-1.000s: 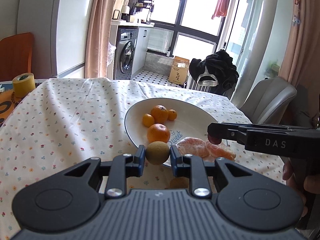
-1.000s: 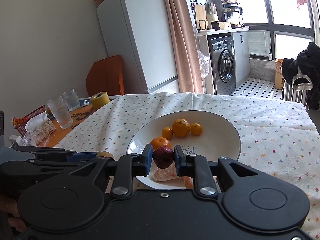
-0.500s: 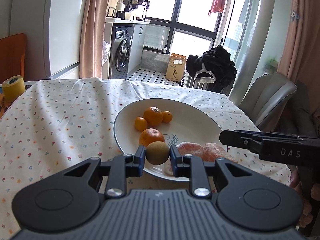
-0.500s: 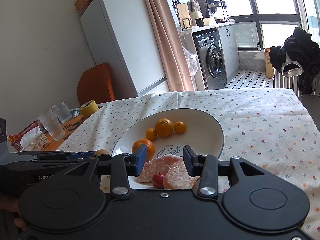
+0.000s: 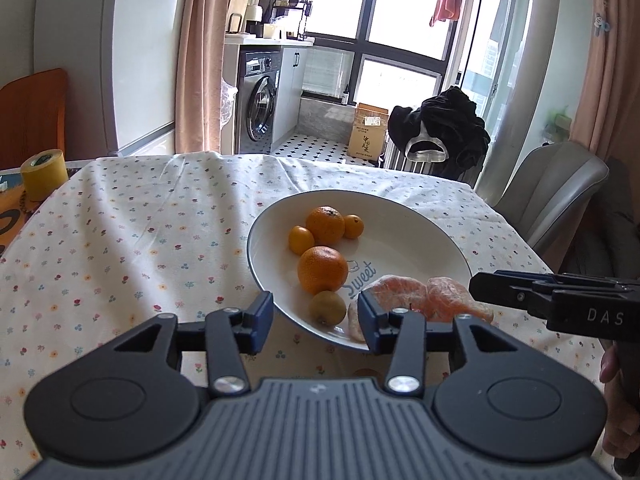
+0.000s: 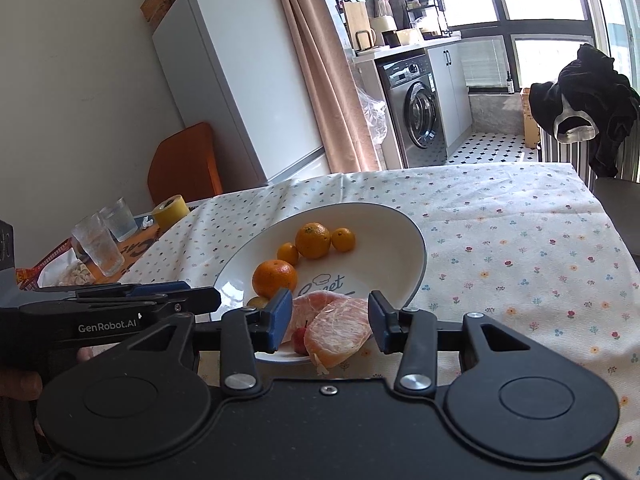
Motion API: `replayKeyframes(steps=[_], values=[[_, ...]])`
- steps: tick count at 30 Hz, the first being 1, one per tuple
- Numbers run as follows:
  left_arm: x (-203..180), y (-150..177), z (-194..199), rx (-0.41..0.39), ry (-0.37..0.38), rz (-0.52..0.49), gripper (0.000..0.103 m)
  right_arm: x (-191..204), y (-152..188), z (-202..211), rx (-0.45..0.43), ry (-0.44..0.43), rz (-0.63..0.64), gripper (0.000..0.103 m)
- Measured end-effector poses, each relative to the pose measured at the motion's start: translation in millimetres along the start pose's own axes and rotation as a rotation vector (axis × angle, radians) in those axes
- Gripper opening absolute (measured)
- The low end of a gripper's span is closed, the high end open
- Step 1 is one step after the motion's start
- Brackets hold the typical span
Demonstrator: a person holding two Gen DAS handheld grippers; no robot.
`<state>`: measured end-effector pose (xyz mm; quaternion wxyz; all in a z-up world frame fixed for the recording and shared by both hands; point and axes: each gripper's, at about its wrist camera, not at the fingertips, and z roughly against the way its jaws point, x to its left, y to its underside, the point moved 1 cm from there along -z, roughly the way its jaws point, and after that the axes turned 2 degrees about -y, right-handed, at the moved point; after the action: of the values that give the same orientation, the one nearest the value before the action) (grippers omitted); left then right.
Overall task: Organize fruits
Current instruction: 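Carry both fruits over the white bowl and open both grippers to drop them, then pull both open grippers back toward the last plum and green fruit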
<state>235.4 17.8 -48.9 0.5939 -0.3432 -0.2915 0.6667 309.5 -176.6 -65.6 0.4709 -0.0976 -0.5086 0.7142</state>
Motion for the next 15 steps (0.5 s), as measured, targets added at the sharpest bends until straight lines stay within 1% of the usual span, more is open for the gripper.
replayKeyframes(steps=[4,7,10,12,15], values=[[2,4,8,0.004,-0.01,0.001,0.045,3,4,2,0.003,-0.006,-0.002,0.043],[3,7,11,0.005,-0.015,-0.001,0.047,5,6,4,0.003,-0.008,-0.002,0.046],[6,13,19,0.005,-0.025,0.001,0.057,7,8,7,0.002,-0.012,0.0,0.048],[6,15,23,0.005,-0.033,0.001,0.069,10,11,9,0.002,-0.014,0.001,0.048],[6,19,31,-0.006,-0.046,0.001,0.076,14,14,12,0.003,-0.018,0.002,0.048]])
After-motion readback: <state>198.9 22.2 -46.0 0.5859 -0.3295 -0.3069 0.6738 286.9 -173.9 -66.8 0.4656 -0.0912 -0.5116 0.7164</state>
